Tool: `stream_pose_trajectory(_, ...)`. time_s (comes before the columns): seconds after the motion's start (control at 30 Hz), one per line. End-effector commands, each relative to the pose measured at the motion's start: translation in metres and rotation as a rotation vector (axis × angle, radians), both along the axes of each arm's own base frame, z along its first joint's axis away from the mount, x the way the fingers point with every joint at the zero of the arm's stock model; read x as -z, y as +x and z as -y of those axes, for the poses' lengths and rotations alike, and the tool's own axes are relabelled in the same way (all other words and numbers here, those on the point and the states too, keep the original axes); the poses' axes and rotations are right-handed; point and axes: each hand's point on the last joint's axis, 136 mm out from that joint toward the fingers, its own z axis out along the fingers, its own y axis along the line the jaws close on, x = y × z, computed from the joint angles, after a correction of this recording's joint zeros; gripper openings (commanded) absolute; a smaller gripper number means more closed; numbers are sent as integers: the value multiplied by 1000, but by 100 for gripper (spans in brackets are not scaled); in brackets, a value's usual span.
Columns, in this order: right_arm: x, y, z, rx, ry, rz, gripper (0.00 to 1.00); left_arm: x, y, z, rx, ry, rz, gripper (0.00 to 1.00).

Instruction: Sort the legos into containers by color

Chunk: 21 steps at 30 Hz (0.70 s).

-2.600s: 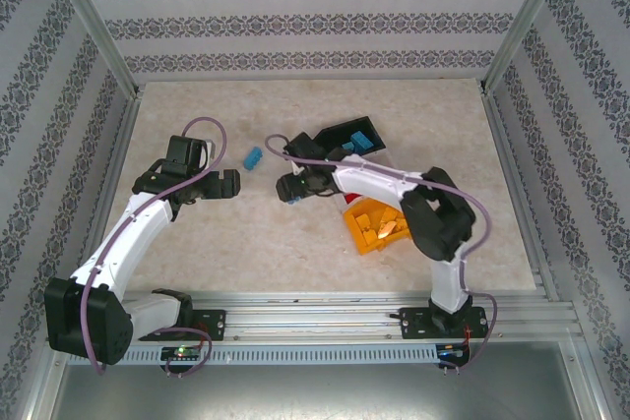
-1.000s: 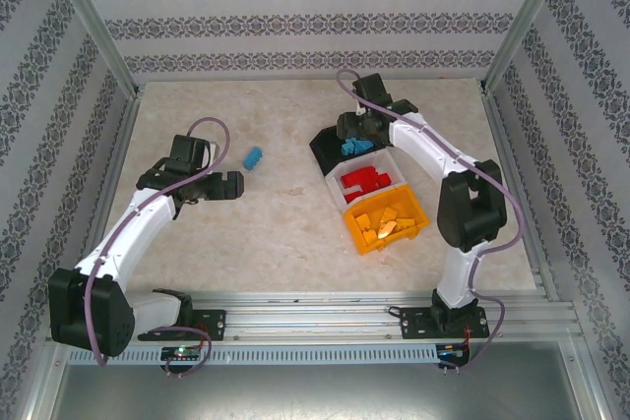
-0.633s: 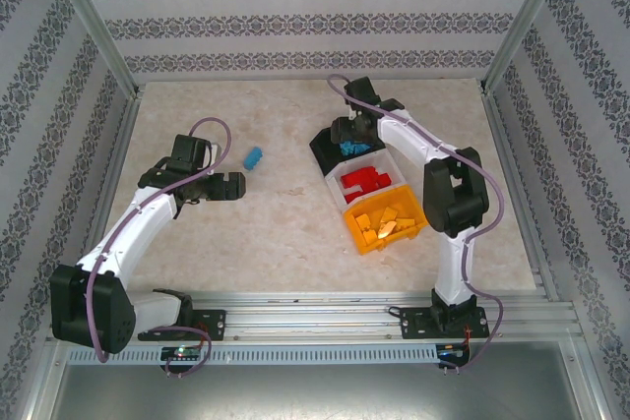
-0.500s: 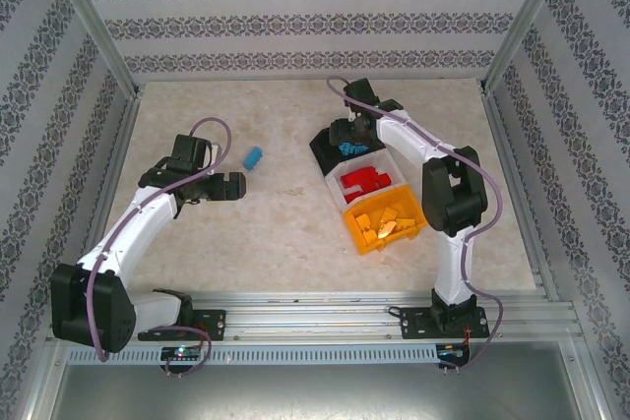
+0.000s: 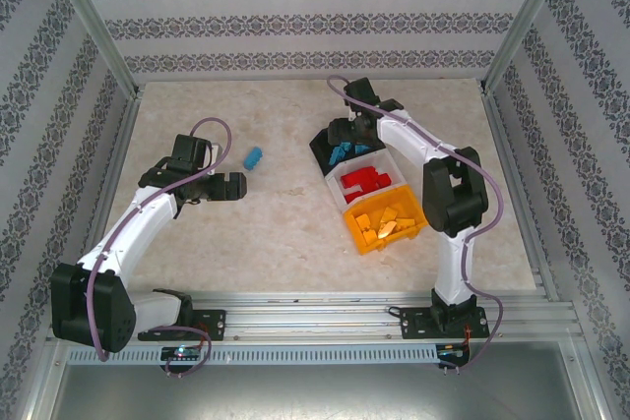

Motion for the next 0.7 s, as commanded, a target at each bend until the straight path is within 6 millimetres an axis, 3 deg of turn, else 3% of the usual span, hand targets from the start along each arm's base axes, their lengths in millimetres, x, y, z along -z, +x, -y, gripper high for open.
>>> stream_pose_trajectory(0.0, -32, -12, 1, 5, 38, 41, 82, -2, 5, -4, -11, 1, 14, 100)
stream_pose_trajectory(0.13, -46, -31, -4, -2, 67, 60, 82, -1, 4, -4, -9, 3, 13, 100)
stream_pose_trajectory(0.3, -54, -70, -17, -42, 89, 73, 82, -1, 4, -3, 2, 2, 12, 100)
stream_pose_trajectory(0.67, -42, -173, -44, -152, 139, 69, 84, -3, 5, 3, 45, -11, 41, 100)
